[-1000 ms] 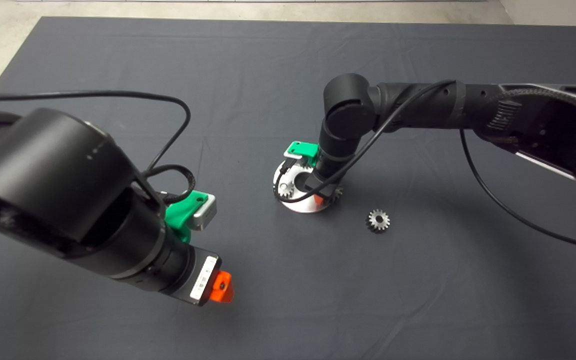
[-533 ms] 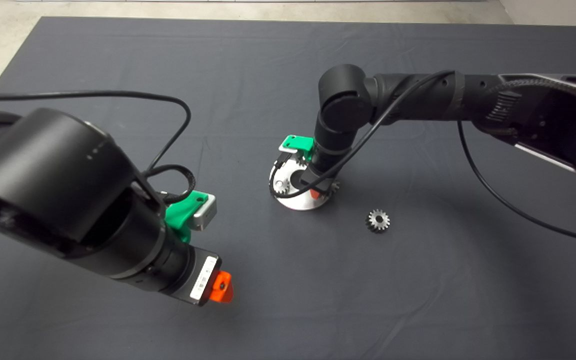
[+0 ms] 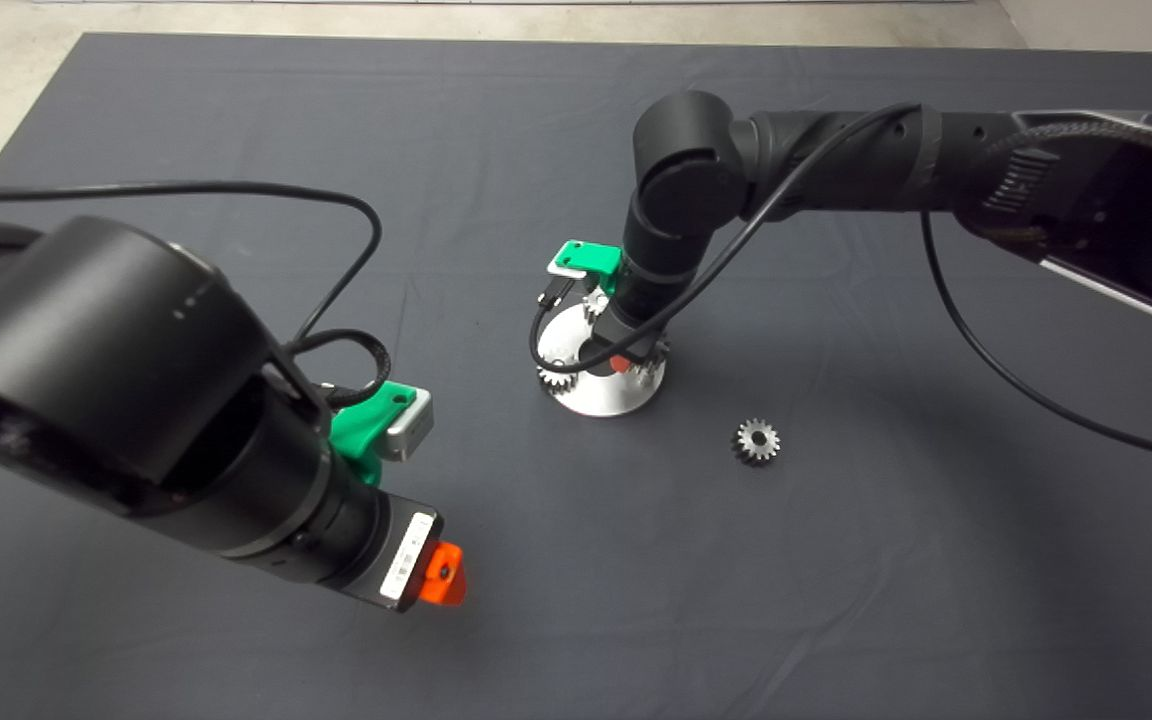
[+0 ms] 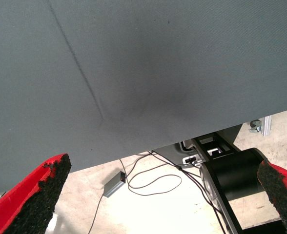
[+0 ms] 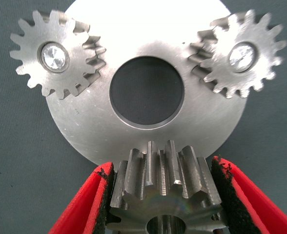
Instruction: Remove an incorrectly installed larger gear and replace it with the correct smaller gear
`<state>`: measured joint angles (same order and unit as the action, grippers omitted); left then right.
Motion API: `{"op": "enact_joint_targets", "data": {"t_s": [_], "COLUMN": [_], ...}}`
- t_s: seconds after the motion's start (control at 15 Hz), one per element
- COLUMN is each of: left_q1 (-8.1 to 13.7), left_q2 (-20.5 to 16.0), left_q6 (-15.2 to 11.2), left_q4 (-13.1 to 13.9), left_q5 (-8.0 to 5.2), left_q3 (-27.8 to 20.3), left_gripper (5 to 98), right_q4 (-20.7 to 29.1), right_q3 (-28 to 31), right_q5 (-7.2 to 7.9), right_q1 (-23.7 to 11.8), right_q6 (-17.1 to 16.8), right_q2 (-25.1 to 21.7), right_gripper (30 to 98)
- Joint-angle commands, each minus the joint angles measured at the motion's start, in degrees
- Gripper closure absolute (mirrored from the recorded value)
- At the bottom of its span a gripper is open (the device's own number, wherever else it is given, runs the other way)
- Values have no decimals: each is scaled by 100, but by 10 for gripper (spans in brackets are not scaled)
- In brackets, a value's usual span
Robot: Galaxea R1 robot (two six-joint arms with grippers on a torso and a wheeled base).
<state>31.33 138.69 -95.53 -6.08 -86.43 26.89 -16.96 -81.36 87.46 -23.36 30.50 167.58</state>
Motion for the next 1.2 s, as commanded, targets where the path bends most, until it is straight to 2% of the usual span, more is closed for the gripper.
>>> {"op": "enact_joint_targets", "data": {"t_s": [0.0,0.47,0.73,0.93,1.13], "left_q1": [58,58,58,58,58], "left_q2": [-4,-4,3,5,1], "left_q6": [-28,-28,-28,-28,-28], "left_q4": [1,1,1,1,1], "left_q5": [-5,-5,-5,-5,-5], "left_q3": [-72,-89,-98,-98,-107], "left_gripper": [54,54,54,54,54], "right_q4": [-97,-97,-106,-97,-106], "right_q3": [122,122,63,-307,-432], "right_q5": [755,755,755,753,755], "right_q1": [-319,-389,-363,-337,-267], "right_q6": [-44,-71,-64,-71,-71], "right_q2": [-351,-1065,-1197,-1205,-1223], "right_gripper": [786,785,786,786,785]}}
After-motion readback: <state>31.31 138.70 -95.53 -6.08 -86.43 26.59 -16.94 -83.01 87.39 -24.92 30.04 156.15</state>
